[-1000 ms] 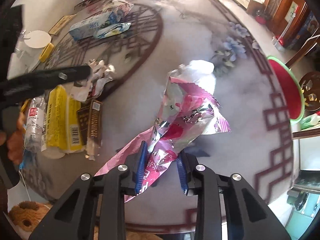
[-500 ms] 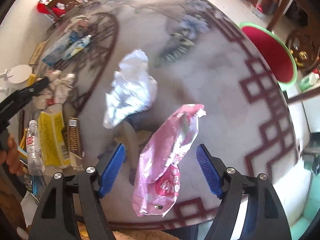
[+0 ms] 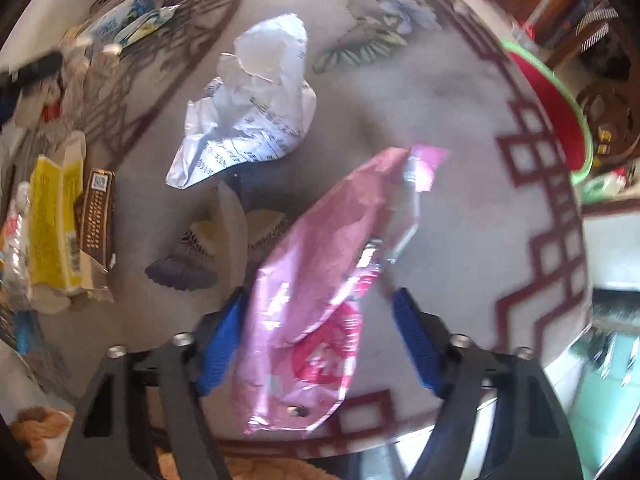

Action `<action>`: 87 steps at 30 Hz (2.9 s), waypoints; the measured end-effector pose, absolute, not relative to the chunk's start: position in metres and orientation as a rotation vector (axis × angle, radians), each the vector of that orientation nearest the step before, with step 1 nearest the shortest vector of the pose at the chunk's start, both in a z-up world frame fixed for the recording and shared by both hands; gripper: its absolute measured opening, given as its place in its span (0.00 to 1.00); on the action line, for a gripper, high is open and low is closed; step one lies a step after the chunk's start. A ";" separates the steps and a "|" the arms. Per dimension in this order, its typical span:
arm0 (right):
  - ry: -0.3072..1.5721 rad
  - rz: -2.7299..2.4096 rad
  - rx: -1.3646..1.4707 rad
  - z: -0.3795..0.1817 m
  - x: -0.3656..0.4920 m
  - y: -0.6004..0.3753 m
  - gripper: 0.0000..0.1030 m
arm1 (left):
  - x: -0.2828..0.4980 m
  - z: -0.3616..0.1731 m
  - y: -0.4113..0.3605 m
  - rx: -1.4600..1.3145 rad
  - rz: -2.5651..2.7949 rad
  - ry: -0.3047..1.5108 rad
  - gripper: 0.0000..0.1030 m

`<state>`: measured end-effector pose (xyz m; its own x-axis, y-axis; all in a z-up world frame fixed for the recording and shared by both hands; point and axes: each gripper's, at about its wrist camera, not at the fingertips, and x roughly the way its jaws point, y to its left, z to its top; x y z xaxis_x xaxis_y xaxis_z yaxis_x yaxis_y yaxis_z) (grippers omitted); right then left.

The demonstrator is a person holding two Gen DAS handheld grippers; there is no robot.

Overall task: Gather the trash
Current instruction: 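Grasp the crumpled paper with the left tool while the right tool grasps the pink wrapper, then carry the pink wrapper into the red bucket with the right tool while the left tool carries crumpled paper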

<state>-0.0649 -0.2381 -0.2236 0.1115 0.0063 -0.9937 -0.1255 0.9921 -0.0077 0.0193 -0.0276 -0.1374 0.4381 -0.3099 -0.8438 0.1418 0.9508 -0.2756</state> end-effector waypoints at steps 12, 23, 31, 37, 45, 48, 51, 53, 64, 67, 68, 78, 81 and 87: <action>1.283 0.137 -0.008 -0.162 -0.045 -0.264 0.31 | 0.020 -0.106 -0.061 -0.173 -0.323 1.016 0.34; 1.157 0.225 0.021 -0.110 0.003 -0.310 0.31 | 0.024 -0.084 -0.103 -0.193 -0.298 0.981 0.35; 1.135 0.261 0.002 -0.105 0.023 -0.343 0.32 | 0.035 -0.077 -0.140 -0.201 -0.269 0.960 0.35; 1.137 0.276 0.013 -0.108 0.035 -0.368 0.32 | 0.044 -0.074 -0.168 -0.183 -0.251 0.956 0.35; 1.123 0.288 0.021 -0.105 0.050 -0.397 0.32 | 0.056 -0.070 -0.196 -0.170 -0.235 0.957 0.35; 1.119 0.284 0.030 -0.104 0.055 -0.411 0.32 | 0.061 -0.069 -0.206 -0.163 -0.233 0.960 0.35; 1.116 0.270 0.043 -0.104 0.061 -0.427 0.32 | 0.065 -0.068 -0.218 -0.154 -0.237 0.960 0.35; 1.114 0.255 0.052 -0.104 0.065 -0.438 0.32 | 0.067 -0.068 -0.225 -0.149 -0.240 0.960 0.35; 1.147 0.130 0.097 -0.124 0.091 -0.517 0.33 | 0.082 -0.078 -0.265 -0.125 -0.265 1.003 0.36; 1.156 0.092 0.109 -0.132 0.100 -0.536 0.33 | 0.087 -0.080 -0.276 -0.109 -0.275 1.012 0.36; 1.158 0.085 0.111 -0.134 0.101 -0.539 0.33 | 0.088 -0.081 -0.279 -0.105 -0.278 1.015 0.36; 1.188 0.046 0.133 -0.153 0.120 -0.569 0.39 | 0.104 -0.089 -0.309 -0.075 -0.334 1.033 0.36; 1.187 0.043 0.146 -0.157 0.123 -0.576 0.47 | 0.109 -0.090 -0.321 -0.056 -0.355 1.041 0.36; 1.187 0.026 0.152 -0.164 0.127 -0.585 0.70 | 0.121 -0.097 -0.348 -0.007 -0.415 1.058 0.36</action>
